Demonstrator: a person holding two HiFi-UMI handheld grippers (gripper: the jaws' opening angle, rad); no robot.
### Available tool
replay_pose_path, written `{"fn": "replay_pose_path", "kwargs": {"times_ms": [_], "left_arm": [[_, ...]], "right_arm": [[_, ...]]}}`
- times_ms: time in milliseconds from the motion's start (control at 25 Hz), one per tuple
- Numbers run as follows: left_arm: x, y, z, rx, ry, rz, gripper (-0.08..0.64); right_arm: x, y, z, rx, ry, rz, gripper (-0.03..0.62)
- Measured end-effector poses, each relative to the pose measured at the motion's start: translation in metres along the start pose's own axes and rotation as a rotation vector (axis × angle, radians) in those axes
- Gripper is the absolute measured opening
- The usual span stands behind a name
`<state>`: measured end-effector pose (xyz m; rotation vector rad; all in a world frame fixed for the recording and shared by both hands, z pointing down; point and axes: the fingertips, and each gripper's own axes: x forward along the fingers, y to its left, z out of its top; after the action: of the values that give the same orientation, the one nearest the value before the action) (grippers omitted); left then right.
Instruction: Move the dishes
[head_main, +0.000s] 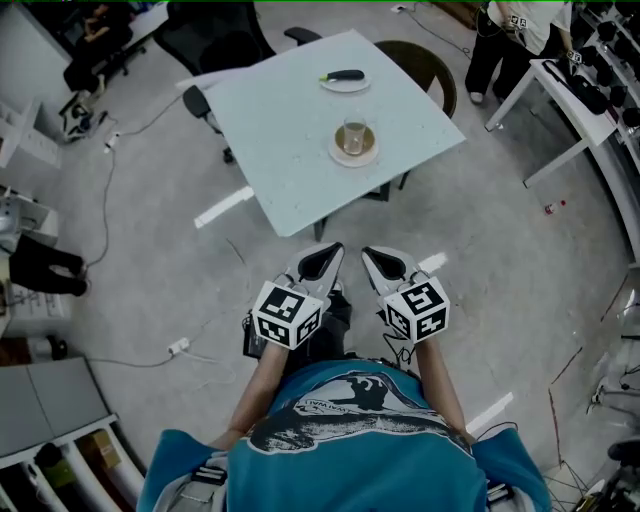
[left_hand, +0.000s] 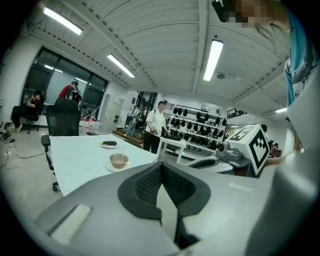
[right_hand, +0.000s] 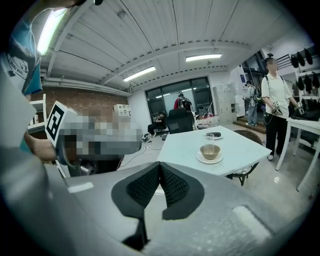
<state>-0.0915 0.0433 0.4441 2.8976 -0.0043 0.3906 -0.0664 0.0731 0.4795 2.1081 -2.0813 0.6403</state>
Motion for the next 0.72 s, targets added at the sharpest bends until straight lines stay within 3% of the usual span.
{"fn": "replay_pose_path", "kwargs": {"times_ms": [720], "left_arm": [[0.082, 0.093, 0.038, -0.048, 0.012, -0.045, 0.012]], "right_arm": [[0.083, -0.072, 0.029, 0.044, 0.083, -0.037, 0.003]]}}
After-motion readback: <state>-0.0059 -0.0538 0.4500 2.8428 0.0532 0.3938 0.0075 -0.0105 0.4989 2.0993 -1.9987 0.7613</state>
